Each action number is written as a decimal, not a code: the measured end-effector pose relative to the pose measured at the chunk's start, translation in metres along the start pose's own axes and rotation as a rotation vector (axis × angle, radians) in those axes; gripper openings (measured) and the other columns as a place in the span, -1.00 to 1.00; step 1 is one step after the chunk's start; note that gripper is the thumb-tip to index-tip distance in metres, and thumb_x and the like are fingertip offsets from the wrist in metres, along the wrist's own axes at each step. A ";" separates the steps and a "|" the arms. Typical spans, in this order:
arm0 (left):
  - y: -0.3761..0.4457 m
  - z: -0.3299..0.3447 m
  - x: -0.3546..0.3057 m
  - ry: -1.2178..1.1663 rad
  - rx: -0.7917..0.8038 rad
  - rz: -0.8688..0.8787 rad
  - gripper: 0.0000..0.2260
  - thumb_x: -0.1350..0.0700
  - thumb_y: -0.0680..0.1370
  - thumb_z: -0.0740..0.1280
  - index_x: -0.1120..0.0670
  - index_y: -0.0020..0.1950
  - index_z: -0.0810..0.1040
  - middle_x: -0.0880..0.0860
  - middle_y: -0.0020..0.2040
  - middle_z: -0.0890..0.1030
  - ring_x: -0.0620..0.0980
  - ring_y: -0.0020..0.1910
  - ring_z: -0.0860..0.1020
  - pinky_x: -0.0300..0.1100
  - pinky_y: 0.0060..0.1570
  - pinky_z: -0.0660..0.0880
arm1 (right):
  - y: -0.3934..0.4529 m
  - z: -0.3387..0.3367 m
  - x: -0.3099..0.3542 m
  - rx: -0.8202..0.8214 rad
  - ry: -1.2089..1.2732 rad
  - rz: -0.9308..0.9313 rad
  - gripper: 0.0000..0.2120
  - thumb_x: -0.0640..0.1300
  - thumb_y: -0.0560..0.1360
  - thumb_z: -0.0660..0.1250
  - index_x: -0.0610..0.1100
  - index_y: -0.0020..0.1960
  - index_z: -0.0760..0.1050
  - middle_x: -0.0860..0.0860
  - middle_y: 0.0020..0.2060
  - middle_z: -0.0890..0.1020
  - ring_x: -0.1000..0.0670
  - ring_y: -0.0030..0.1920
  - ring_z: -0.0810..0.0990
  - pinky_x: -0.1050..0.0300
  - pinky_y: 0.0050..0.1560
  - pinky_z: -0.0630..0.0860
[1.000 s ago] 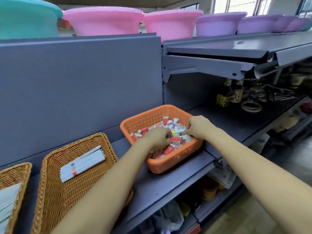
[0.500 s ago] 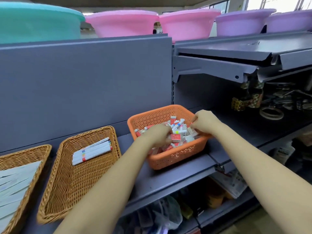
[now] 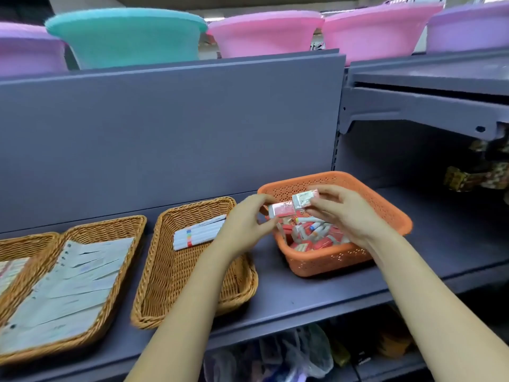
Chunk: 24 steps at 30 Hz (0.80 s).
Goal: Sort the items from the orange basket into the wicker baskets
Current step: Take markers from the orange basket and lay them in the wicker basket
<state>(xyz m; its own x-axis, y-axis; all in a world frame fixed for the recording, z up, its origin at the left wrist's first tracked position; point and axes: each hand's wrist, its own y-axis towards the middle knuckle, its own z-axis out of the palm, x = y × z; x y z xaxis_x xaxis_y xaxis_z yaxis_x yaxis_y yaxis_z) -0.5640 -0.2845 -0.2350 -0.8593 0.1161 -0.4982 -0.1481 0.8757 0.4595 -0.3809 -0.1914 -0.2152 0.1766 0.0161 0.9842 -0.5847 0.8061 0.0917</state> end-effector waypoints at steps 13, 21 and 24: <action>-0.077 -0.106 0.068 -0.554 -0.116 -0.430 -0.67 -0.04 0.63 0.14 0.15 -0.02 0.59 -0.03 -0.27 0.60 -0.16 -0.40 0.47 -0.29 -0.43 0.41 | -0.015 0.156 -0.022 0.080 -0.098 -0.071 -0.71 -0.42 0.40 0.39 -0.10 0.01 0.56 -0.12 -0.12 0.66 0.08 -0.18 0.64 0.27 -0.07 0.58; -0.118 -0.153 0.116 -0.701 -0.103 -0.397 -0.87 0.15 0.63 0.19 0.08 0.08 0.52 0.00 -0.32 0.56 -0.16 -0.40 0.47 -0.32 -0.47 0.38 | -0.016 0.234 -0.046 0.078 -0.137 -0.063 -0.77 -0.37 0.39 0.43 -0.10 -0.04 0.59 -0.09 -0.05 0.64 0.02 -0.09 0.63 0.27 -0.14 0.58; -0.130 -0.167 0.129 -0.759 -0.019 -0.409 -0.84 0.23 0.57 0.29 0.10 0.14 0.51 -0.07 -0.31 0.59 -0.17 -0.36 0.49 -0.31 -0.42 0.40 | -0.016 0.251 -0.050 0.106 -0.194 -0.050 -0.76 -0.38 0.39 0.42 -0.10 -0.04 0.59 -0.06 -0.07 0.64 0.06 -0.13 0.62 0.31 -0.18 0.56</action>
<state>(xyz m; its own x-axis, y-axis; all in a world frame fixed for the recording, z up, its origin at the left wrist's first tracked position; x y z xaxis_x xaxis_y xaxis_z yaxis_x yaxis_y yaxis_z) -0.7374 -0.4618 -0.2362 -0.1776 0.0807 -0.9808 -0.3888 0.9098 0.1453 -0.5792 -0.3529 -0.2282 0.0578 -0.1450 0.9877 -0.6610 0.7359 0.1467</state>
